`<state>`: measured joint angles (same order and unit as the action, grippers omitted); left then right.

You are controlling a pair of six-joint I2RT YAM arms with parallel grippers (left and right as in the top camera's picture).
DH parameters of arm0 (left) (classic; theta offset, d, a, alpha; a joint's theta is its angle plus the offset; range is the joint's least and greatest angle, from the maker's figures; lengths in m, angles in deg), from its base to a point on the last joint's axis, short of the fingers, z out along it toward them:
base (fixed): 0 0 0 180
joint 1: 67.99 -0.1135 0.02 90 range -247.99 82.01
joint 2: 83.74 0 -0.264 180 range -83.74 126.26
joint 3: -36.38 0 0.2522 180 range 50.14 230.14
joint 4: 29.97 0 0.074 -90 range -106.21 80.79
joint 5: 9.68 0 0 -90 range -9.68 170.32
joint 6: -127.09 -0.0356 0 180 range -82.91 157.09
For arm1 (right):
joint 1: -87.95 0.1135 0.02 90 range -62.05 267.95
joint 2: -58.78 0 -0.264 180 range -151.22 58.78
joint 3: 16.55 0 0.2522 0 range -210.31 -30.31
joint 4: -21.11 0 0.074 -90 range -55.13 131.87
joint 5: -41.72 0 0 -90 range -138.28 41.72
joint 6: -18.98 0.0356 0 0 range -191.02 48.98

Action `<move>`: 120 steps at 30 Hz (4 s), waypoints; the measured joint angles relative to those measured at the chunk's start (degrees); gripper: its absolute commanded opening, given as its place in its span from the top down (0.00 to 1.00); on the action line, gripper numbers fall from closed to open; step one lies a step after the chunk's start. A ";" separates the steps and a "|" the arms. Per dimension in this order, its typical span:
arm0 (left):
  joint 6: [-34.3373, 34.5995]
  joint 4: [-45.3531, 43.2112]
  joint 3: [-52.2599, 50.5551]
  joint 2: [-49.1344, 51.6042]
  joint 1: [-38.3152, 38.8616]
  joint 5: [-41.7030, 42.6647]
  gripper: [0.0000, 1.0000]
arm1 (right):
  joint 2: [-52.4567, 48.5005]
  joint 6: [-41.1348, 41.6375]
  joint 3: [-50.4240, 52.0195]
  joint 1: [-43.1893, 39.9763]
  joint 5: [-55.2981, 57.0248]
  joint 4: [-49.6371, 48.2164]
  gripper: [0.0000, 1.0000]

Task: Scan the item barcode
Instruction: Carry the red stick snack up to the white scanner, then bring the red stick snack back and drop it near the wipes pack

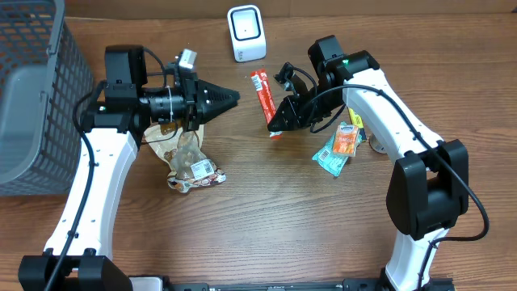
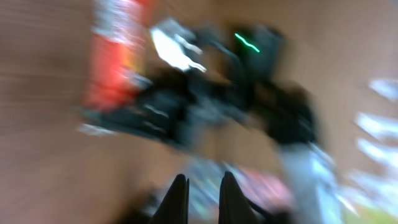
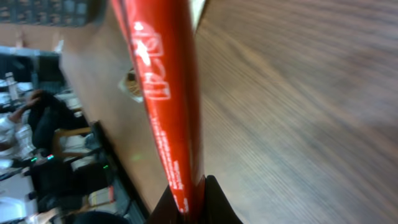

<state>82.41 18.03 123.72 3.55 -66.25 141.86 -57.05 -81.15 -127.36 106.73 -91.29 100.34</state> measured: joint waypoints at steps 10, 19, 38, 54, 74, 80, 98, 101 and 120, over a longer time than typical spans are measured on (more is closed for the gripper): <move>-9.25 9.46 0.00 0.00 -0.28 -57.42 0.96 | 0.00 5.29 0.00 0.07 12.15 -8.94 0.97; -15.10 6.45 0.00 0.00 -0.48 -72.46 0.93 | -0.57 10.84 -15.61 0.42 31.30 -13.73 0.97; -16.37 8.68 0.00 7.61 -0.48 -78.44 0.96 | -13.38 -23.12 -22.64 9.70 79.25 -48.98 0.96; -16.61 8.48 0.00 10.19 -0.48 -77.18 0.95 | -32.06 -34.67 -22.56 9.77 91.67 -62.05 0.96; -16.61 7.80 0.00 10.19 -0.48 -75.41 0.95 | -32.96 -36.87 -22.56 9.94 91.60 -60.41 0.96; -16.61 7.28 0.00 10.54 -0.48 -75.03 0.95 | -33.22 -37.24 -22.56 10.14 89.39 -57.92 0.96; -16.65 9.38 0.02 12.37 -0.48 -73.61 0.96 | -28.26 -34.71 -22.34 10.21 88.43 -57.81 0.96; -17.11 12.31 0.02 12.37 -0.46 -71.87 0.96 | -21.31 -29.53 -22.18 10.25 88.41 -47.08 0.96; -19.30 24.37 0.07 0.52 -0.33 -65.68 0.96 | -0.96 13.88 -18.93 1.16 43.54 24.63 0.93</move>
<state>63.11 42.40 123.79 4.07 -66.58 76.18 -58.01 -67.27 -146.29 107.89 -47.75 124.98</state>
